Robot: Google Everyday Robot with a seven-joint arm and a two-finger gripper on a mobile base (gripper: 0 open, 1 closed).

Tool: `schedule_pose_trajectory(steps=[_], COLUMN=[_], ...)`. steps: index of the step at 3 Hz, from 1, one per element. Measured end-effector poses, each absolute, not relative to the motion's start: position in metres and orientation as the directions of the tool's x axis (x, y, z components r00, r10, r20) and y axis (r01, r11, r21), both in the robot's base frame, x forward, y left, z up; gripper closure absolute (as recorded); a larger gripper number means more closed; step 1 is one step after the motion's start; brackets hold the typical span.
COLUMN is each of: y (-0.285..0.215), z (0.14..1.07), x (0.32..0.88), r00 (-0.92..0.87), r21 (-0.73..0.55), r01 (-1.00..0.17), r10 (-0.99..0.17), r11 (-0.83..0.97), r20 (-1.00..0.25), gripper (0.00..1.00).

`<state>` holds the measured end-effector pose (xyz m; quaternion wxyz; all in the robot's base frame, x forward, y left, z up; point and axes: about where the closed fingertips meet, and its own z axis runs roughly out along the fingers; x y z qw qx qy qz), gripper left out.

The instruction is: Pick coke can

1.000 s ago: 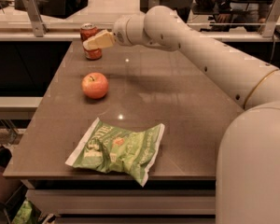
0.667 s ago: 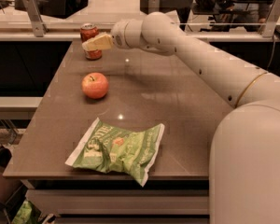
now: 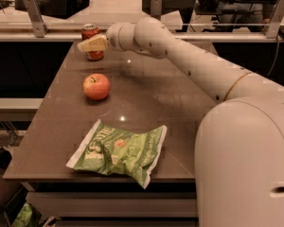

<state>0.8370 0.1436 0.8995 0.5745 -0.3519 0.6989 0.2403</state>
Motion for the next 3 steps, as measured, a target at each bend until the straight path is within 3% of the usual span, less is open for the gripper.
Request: schedule_pose_trajectory(steps=[2,3], y=[0.1558,0.1591], z=[0.897,0.897], x=[0.8438,0.8446], r00=[-0.088,-0.073], r21=[-0.071,-0.075], r01=[-0.797,-0.808], r10=[-0.231,-0.225], r11=[0.6,0.585], r20=[-0.969,-0.972], gripper=[0.0,0.18])
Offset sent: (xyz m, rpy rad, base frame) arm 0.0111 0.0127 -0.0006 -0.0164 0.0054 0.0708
